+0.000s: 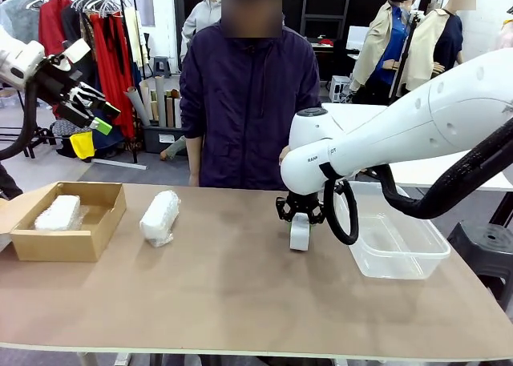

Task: Separate and place wrapped and unwrapped clocks.
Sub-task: Pick up the Digital clock indicated by the person.

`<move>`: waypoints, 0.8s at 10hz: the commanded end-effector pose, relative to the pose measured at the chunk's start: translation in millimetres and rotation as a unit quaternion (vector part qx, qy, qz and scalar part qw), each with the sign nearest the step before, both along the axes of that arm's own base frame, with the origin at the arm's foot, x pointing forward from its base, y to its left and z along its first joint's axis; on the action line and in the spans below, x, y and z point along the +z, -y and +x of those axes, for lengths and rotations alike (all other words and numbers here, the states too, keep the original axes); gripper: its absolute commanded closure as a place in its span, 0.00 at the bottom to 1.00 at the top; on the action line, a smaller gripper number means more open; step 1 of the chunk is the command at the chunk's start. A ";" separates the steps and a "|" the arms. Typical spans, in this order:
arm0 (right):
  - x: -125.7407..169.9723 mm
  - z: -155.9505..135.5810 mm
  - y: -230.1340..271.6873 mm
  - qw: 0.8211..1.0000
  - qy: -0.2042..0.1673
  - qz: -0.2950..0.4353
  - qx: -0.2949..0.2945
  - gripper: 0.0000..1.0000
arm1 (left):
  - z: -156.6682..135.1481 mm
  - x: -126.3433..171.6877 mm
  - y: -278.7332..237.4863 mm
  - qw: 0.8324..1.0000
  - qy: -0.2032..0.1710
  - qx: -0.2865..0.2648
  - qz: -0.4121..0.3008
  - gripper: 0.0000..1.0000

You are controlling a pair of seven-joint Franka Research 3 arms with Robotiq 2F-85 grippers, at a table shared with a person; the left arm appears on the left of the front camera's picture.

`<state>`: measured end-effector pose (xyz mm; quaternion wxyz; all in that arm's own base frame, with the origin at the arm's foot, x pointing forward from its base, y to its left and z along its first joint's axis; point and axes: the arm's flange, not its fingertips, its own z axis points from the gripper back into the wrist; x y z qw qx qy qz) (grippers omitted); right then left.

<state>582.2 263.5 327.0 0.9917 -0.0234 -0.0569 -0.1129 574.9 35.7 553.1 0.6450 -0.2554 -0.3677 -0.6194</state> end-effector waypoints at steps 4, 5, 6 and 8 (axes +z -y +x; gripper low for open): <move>92.5 -36.5 -2.2 0.984 -0.014 0.001 0.180 1.00 | -4.5 -0.8 0.2 1.000 0.005 -0.005 0.000 0.00; 117.1 -45.6 -2.0 0.971 -0.013 0.017 0.238 1.00 | -4.5 -0.8 0.2 1.000 0.005 -0.005 0.000 0.00; 136.4 -54.2 -2.5 0.963 -0.017 0.017 0.269 1.00 | -4.5 -0.8 0.2 1.000 0.005 -0.005 0.000 0.00; 173.5 -74.3 -6.9 0.946 0.001 0.003 0.325 1.00 | -4.5 -0.8 0.2 1.000 0.005 -0.005 0.000 0.00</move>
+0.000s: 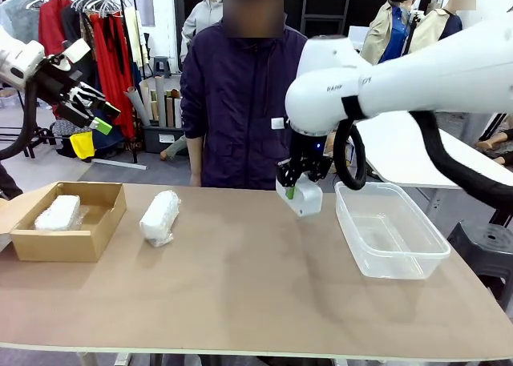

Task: Separate and place wrapped and unwrapped clocks.
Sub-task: Pick up the Digital clock indicated by the person.

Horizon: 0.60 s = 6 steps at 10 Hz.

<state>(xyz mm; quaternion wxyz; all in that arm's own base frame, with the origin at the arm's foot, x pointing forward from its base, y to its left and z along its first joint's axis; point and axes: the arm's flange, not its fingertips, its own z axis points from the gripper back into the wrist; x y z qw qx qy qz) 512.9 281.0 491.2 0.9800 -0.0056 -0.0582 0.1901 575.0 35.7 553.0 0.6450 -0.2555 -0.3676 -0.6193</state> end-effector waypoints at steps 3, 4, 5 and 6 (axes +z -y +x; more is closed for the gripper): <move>43.4 -26.3 3.1 0.998 0.052 0.000 0.033 1.00 | -4.5 -0.6 0.2 1.000 0.005 -0.005 0.000 0.00; 52.9 -31.9 0.1 0.997 0.067 -0.005 0.032 1.00 | -4.5 -0.6 0.2 1.000 0.005 -0.005 0.000 0.00; 62.4 -41.5 -5.6 0.996 0.085 -0.002 0.034 1.00 | -4.5 -0.6 0.2 1.000 0.005 -0.005 0.000 0.00; 72.4 -47.8 -9.0 0.994 0.099 0.004 0.038 1.00 | -4.5 -0.6 0.2 1.000 0.005 -0.005 0.000 0.00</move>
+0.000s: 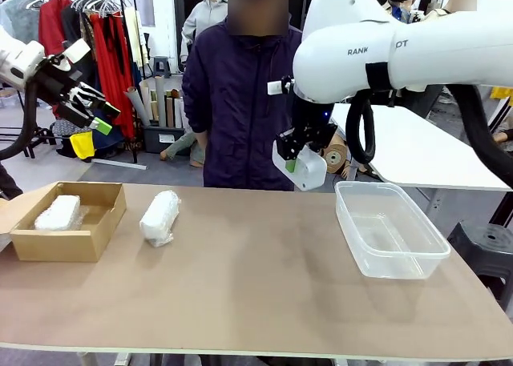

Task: Separate and place wrapped and unwrapped clocks.
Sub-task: Pick up the Digital clock indicated by the person, then if the picked Digital clock is wrapped, place it in the Package Box ; if not, place it in the Organizing box.

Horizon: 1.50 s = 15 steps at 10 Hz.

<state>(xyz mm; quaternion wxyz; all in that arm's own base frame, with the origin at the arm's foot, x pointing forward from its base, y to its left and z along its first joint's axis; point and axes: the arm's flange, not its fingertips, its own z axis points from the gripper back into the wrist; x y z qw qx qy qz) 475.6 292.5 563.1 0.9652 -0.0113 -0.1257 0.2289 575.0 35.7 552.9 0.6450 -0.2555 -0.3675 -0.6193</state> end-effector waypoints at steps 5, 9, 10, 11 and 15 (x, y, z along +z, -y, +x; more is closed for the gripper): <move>8.4 -6.0 -3.1 1.000 0.013 0.004 0.005 1.00 | -4.5 -0.5 0.2 1.000 0.005 -0.005 0.000 0.00; 8.4 -6.0 -3.1 1.000 0.013 0.004 0.005 1.00 | -4.5 -0.5 0.2 1.000 0.005 -0.005 0.000 0.00; 8.4 -6.0 -3.1 1.000 0.013 0.004 0.005 1.00 | -4.5 -0.5 0.2 1.000 0.005 -0.005 0.000 0.00; 8.4 -6.0 -3.1 1.000 0.013 0.004 0.005 1.00 | -4.5 -0.5 0.2 1.000 0.005 -0.005 0.000 0.00; 19.0 -5.6 12.4 0.998 -0.022 0.014 0.062 1.00 | -4.5 -0.5 0.2 1.000 0.005 -0.005 0.000 0.00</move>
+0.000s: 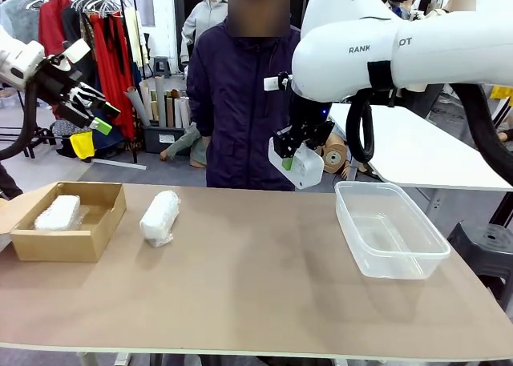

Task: Separate and place wrapped and unwrapped clocks.
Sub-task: If the picked Digital clock is wrapped, place it in the Package Box ; if not, place it in the Organizing box.

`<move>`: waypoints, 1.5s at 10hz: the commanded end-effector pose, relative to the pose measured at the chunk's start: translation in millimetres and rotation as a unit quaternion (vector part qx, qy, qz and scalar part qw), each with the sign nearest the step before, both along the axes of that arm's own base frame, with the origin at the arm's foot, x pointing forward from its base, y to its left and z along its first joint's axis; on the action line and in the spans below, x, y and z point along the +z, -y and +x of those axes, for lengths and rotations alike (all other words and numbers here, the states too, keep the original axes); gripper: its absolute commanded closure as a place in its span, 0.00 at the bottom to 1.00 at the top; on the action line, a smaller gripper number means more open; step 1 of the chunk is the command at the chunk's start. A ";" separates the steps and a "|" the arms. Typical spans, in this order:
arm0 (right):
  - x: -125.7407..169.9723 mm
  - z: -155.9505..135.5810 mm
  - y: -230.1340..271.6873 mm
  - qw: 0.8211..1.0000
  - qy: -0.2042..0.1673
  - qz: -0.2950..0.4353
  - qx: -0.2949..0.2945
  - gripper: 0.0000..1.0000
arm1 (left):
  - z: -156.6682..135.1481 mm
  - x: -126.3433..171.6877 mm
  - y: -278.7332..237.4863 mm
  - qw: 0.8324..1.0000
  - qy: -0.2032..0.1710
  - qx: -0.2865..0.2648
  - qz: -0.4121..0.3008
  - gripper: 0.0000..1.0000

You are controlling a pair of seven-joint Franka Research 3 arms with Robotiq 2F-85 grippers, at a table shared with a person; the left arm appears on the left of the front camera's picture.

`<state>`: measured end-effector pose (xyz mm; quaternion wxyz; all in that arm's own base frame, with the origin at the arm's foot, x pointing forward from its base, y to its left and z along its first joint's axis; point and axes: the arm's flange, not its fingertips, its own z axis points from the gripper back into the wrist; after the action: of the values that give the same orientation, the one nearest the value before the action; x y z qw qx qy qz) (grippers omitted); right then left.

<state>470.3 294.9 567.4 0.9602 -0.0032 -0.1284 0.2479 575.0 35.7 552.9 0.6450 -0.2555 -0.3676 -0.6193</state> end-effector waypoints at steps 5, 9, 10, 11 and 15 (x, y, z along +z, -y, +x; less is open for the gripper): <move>58.3 -13.6 83.1 0.992 -0.078 0.025 0.092 1.00 | -4.5 -0.6 0.2 1.000 0.005 -0.005 0.000 0.00; 50.1 -8.0 153.0 0.996 -0.083 0.024 -0.037 1.00 | -4.5 -0.6 0.2 1.000 0.005 -0.005 0.000 0.00; 45.7 -9.1 171.3 0.995 -0.068 0.027 -0.071 1.00 | -4.5 -0.6 0.2 1.000 0.005 -0.005 0.000 0.00; 41.7 -8.5 185.2 0.993 -0.057 0.024 -0.098 1.00 | -4.5 -0.6 0.2 1.000 0.005 -0.005 0.000 0.00; -8.2 20.5 229.6 0.980 -0.023 -0.003 -0.196 1.00 | -4.5 -0.6 0.2 1.000 0.005 -0.005 0.000 0.00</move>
<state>485.1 65.8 576.4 0.9925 -0.0055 -0.0869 0.0863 574.9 36.1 553.0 0.6452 -0.2554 -0.3677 -0.6191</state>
